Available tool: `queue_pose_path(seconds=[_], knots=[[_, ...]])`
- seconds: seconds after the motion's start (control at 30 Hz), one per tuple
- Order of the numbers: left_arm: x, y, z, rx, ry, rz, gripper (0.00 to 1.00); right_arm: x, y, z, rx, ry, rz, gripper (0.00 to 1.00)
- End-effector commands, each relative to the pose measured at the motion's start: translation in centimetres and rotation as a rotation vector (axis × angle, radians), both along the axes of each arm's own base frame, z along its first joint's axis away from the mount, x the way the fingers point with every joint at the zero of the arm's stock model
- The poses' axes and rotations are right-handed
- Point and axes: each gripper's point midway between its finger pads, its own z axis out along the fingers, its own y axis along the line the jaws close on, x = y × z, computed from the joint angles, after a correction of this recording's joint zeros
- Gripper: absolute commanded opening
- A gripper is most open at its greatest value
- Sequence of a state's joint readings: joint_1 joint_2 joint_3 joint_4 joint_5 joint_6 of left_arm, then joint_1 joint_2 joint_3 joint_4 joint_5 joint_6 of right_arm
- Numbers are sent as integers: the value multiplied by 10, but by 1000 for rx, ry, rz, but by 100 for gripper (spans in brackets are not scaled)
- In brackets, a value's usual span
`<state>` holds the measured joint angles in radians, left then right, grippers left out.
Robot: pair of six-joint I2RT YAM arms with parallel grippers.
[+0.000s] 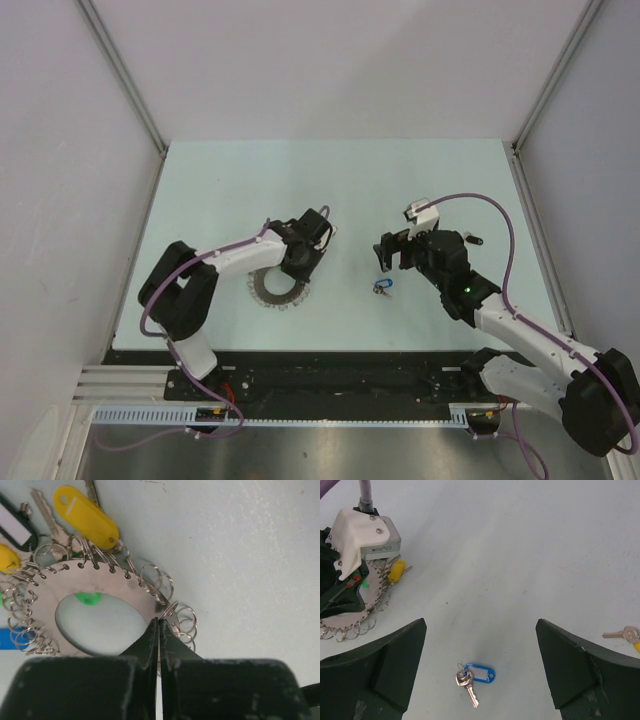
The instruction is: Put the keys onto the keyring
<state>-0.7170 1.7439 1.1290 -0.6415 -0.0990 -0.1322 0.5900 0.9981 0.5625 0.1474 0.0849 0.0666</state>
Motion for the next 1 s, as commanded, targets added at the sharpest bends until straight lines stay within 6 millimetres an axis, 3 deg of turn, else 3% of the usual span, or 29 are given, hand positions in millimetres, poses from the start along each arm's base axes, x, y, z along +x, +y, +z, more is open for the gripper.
queue_pose_path(seconds=[0.0, 0.27, 0.4, 0.67, 0.97], knots=[[1, -1, 38, -62, -88, -34, 0, -8, 13, 30, 60, -82, 75, 97], [0, -9, 69, -184, -195, -105, 0, -33, 40, 53, 114, -143, 272, 100], [-2, -11, 94, -256, -280, -152, 0, -51, 57, 59, 189, -111, 392, 98], [-18, -24, 127, -409, -362, -278, 0, -85, 97, 70, 310, -85, 687, 86], [-32, -31, 145, -493, -395, -364, 0, -88, 127, 64, 296, -126, 885, 67]])
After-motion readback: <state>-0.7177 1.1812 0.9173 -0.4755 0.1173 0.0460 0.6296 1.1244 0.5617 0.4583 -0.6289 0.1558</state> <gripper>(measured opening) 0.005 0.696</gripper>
